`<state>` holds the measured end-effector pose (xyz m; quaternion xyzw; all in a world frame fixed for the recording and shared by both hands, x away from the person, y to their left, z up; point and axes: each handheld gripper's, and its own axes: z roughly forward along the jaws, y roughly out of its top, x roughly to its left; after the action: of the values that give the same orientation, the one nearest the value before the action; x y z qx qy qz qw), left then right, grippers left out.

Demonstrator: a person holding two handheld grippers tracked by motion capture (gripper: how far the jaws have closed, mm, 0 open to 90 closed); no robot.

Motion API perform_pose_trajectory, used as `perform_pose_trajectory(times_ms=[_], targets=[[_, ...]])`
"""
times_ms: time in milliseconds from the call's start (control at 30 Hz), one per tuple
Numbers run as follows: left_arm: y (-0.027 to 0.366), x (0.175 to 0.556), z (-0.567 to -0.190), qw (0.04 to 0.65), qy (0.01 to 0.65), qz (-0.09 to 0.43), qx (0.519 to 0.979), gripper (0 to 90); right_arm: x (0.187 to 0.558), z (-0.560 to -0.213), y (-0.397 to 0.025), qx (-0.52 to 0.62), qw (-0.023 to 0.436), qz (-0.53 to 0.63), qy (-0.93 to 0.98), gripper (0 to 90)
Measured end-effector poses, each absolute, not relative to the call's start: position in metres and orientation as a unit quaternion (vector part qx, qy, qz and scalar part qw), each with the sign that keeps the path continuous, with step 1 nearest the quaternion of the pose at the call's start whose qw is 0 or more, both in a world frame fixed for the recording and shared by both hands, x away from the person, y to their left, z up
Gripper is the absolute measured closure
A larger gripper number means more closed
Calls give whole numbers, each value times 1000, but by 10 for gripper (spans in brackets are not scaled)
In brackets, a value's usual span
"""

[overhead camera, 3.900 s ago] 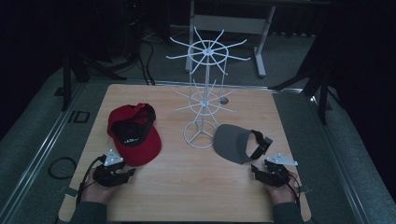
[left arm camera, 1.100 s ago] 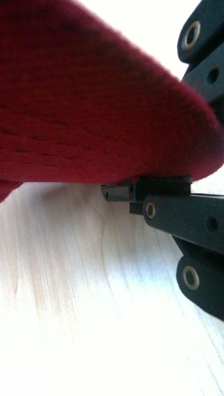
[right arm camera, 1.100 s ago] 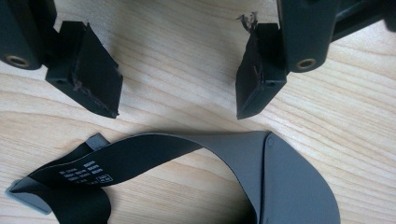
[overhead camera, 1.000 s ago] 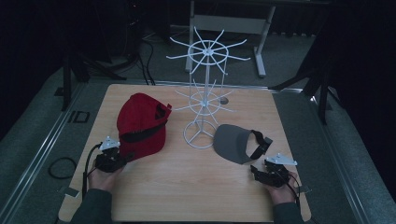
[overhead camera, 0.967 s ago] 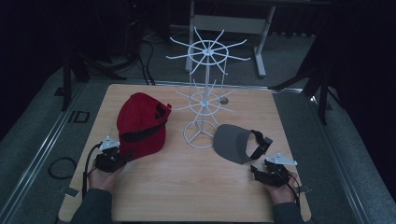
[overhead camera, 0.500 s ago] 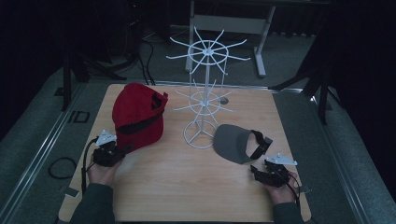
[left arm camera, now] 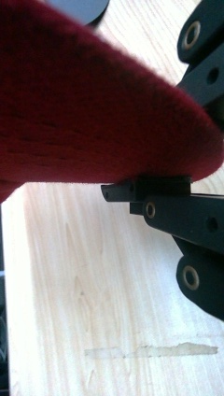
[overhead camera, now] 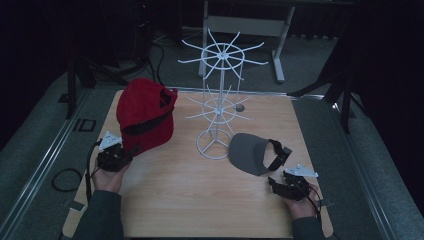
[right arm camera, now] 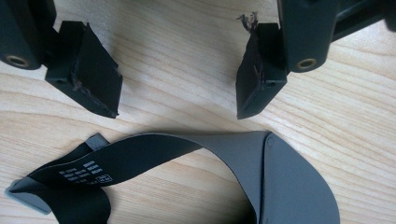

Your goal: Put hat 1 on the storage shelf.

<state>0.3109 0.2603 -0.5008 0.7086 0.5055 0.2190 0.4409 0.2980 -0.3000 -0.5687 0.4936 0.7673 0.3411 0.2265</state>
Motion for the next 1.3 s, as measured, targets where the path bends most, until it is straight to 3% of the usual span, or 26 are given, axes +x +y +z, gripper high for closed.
perform_pose_trajectory(times_ms=[1300], targets=[[252,324,-458,474,487,253,689,861,298,-569,-300,493,226,341,767,313]])
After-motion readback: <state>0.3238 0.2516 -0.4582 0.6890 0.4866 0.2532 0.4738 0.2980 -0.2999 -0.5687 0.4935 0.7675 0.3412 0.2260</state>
